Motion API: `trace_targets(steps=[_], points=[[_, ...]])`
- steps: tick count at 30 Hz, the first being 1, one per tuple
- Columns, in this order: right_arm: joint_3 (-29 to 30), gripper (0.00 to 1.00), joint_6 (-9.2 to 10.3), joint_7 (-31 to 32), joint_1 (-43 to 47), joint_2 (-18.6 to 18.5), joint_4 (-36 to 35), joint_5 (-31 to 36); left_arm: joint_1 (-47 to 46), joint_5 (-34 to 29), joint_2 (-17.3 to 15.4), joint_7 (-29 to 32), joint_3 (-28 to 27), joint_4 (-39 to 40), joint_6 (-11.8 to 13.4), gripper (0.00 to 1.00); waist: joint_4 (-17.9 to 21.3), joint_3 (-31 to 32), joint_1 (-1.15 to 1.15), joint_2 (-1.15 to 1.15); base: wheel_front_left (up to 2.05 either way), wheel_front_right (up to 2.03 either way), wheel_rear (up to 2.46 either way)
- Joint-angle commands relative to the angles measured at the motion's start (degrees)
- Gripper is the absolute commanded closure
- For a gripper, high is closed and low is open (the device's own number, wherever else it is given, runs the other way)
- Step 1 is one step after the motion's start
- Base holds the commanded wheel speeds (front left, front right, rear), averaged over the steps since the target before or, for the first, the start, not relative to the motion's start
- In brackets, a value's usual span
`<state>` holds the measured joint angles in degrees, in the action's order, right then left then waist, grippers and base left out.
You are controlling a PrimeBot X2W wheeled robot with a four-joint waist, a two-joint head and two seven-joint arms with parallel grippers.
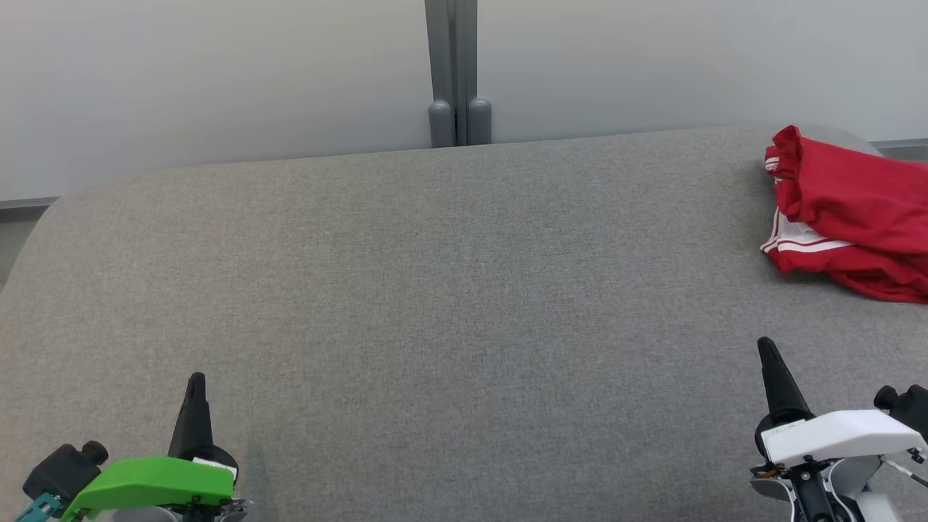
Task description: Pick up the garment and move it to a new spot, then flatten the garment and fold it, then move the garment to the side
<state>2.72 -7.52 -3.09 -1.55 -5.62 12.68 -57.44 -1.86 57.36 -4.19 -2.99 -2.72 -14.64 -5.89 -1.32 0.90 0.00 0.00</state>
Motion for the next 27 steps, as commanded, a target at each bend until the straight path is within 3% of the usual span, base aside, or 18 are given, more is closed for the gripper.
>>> trace_targets(steps=[1,27], points=[[0.38,1.0,0.01,0.44,-1.23,0.07,-0.35,-1.79,-1.66,1.77,-0.05,0.43,-0.45,0.77,-0.28,1.0,0.03,-0.02,0.0,0.0,0.0,0.0,0.0],[1.92,1.0,0.02,4.45,-2.95,1.18,0.36,-15.96,-3.09,16.02,0.5,4.38,-2.0,0.76,-0.91,1.0,0.48,-0.39,0.0,0.0,0.0,0.0,0.0]])
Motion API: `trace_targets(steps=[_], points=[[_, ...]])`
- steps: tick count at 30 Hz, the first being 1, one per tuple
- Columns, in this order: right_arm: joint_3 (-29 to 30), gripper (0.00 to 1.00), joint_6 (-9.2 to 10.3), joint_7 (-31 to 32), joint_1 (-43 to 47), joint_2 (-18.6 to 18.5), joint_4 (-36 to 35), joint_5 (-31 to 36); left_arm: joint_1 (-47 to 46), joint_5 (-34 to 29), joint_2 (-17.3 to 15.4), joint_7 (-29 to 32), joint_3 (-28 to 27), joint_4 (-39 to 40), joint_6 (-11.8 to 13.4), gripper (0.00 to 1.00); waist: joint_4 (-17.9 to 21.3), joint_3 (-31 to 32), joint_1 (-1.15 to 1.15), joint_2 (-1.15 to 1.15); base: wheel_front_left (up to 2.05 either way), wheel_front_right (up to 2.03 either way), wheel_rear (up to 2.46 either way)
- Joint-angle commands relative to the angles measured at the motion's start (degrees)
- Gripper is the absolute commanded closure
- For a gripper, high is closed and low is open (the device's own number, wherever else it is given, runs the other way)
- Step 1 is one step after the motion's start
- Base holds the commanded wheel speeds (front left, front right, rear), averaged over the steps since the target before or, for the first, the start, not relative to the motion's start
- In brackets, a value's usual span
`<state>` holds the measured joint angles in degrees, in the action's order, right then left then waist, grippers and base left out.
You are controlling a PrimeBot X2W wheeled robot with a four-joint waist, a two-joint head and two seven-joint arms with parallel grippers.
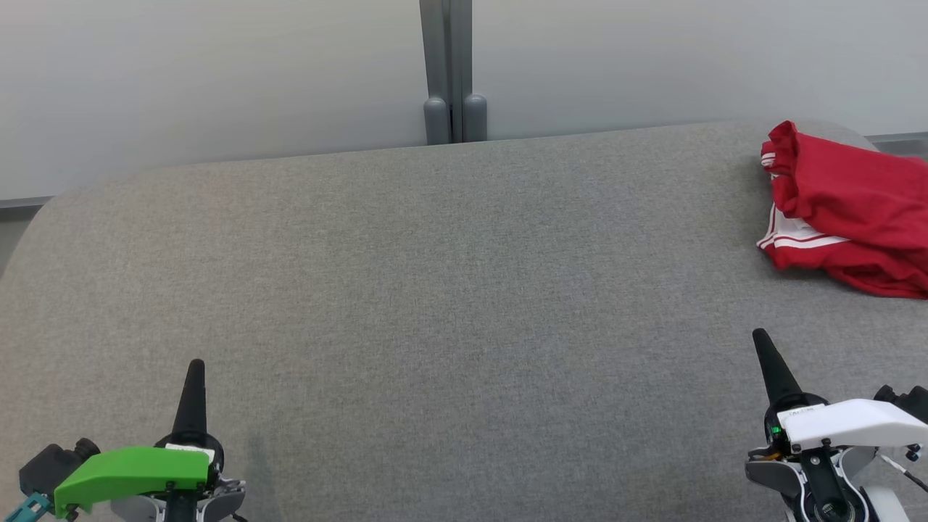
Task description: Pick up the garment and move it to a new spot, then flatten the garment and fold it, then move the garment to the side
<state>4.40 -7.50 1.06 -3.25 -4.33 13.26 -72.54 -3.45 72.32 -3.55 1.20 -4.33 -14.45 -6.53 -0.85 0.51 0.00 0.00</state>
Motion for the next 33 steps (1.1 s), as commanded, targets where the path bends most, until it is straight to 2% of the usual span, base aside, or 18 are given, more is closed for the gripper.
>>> trace_targets(steps=[1,33], points=[[0.3,1.0,0.0,0.43,-1.3,-0.05,-0.18,-1.39,-1.53,1.58,-0.12,0.35,-0.44,0.58,-0.3,1.0,0.03,-0.02,0.0,0.0,0.0,0.0,0.0],[1.75,1.0,0.0,4.31,-2.81,1.08,0.55,-14.97,-2.67,15.24,0.45,4.16,-1.89,0.49,-0.91,1.0,0.59,-0.48,0.0,0.0,0.0,0.0,0.0]])
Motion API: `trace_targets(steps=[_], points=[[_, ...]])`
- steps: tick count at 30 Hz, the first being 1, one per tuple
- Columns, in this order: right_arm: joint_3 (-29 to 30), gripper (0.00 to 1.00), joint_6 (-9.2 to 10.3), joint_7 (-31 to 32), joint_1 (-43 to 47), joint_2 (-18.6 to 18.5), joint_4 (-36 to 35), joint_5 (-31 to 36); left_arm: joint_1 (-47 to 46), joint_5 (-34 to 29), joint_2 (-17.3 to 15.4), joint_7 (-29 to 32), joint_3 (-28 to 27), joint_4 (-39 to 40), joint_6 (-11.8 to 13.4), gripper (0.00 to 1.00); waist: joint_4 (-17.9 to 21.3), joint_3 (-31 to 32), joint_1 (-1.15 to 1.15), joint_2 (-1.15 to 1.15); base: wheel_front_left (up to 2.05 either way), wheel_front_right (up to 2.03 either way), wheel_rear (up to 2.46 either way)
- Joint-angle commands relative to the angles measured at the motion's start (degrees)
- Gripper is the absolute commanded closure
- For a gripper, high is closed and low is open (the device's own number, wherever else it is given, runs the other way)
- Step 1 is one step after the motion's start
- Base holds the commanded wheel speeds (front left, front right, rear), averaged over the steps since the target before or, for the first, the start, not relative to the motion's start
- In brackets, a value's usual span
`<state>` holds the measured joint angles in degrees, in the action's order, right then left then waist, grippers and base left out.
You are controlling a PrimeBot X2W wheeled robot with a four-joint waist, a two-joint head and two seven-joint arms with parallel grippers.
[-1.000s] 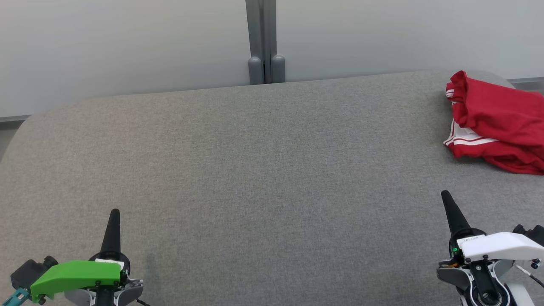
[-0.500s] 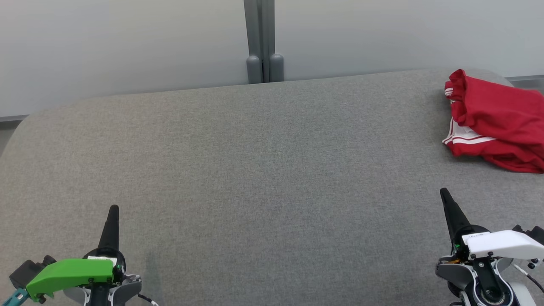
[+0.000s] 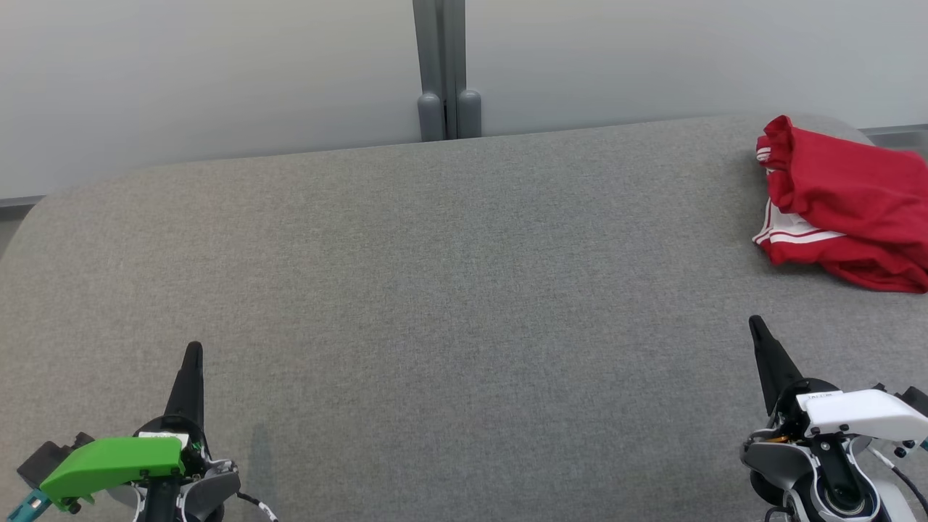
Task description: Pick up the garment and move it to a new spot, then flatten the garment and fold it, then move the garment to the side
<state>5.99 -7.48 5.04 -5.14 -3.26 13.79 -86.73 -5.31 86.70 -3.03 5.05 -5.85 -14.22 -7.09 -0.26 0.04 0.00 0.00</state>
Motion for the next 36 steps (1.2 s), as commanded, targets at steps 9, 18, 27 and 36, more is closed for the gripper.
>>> trace_targets(steps=[9,18,27,36], points=[[0.51,1.0,-0.02,1.27,-1.23,0.26,0.2,-4.05,-1.27,4.19,0.09,1.21,-0.7,0.25,-0.57,1.0,0.17,-0.13,0.0,0.0,0.0,0.0,0.0],[0.7,1.0,-0.02,1.78,-1.25,0.41,0.31,-5.77,-1.22,5.78,0.15,1.71,-0.84,0.2,-0.59,1.0,0.26,-0.21,0.0,0.0,0.0,0.0,0.0],[0.7,1.0,-0.02,1.77,-1.25,0.41,0.3,-5.77,-1.22,5.78,0.14,1.7,-0.83,0.21,-0.59,1.0,0.26,-0.21,0.0,0.0,0.0,0.0,0.0],[0.69,1.0,-0.02,1.77,-1.25,0.41,0.3,-5.79,-1.21,5.79,0.14,1.7,-0.82,0.21,-0.59,1.0,0.26,-0.21,0.0,0.0,0.0,0.0,0.0]])
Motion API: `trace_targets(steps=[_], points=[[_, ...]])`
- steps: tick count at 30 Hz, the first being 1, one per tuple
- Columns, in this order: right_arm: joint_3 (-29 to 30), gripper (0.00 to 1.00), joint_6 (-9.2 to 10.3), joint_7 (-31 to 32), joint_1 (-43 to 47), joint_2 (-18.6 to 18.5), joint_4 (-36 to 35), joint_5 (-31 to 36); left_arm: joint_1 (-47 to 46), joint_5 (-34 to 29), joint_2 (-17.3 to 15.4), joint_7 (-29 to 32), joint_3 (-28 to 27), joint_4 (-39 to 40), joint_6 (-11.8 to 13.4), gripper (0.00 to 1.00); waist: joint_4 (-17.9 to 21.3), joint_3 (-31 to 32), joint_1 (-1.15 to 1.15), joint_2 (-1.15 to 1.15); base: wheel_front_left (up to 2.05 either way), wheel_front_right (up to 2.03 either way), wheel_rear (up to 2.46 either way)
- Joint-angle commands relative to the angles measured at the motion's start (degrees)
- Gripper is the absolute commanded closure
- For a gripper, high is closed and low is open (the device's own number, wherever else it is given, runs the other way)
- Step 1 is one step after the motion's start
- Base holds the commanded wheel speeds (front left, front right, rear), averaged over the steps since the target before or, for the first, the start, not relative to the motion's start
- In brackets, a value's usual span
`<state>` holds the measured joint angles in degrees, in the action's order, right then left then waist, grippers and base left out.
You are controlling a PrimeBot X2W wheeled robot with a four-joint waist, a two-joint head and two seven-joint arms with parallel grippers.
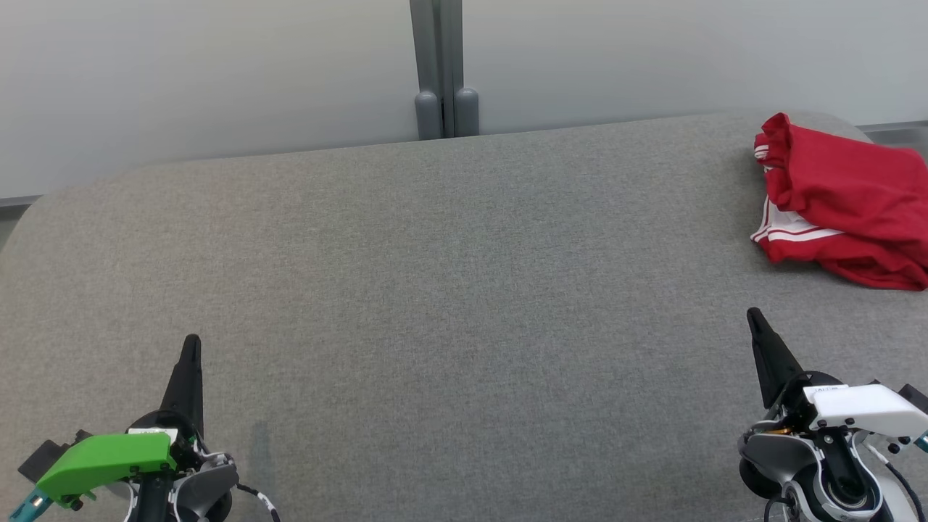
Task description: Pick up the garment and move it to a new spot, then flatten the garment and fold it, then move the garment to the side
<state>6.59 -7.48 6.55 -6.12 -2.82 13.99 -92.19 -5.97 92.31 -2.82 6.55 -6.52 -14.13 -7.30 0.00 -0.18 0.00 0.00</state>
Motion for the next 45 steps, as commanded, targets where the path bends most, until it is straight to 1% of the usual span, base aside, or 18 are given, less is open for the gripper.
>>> trace_targets(steps=[1,45], points=[[0.09,1.0,-0.02,0.25,-0.27,-0.03,0.11,-0.33,-0.55,0.17,-0.07,0.19,-0.15,0.13,-0.39,1.0,0.0,0.0,0.0,0.0,0.0,0.0,0.0],[0.03,1.0,-0.02,0.2,-0.26,-0.04,0.1,-0.38,-0.55,0.18,-0.09,0.17,-0.13,0.14,-0.39,1.0,0.0,0.0,0.0,0.0,0.0,0.0,0.0]])
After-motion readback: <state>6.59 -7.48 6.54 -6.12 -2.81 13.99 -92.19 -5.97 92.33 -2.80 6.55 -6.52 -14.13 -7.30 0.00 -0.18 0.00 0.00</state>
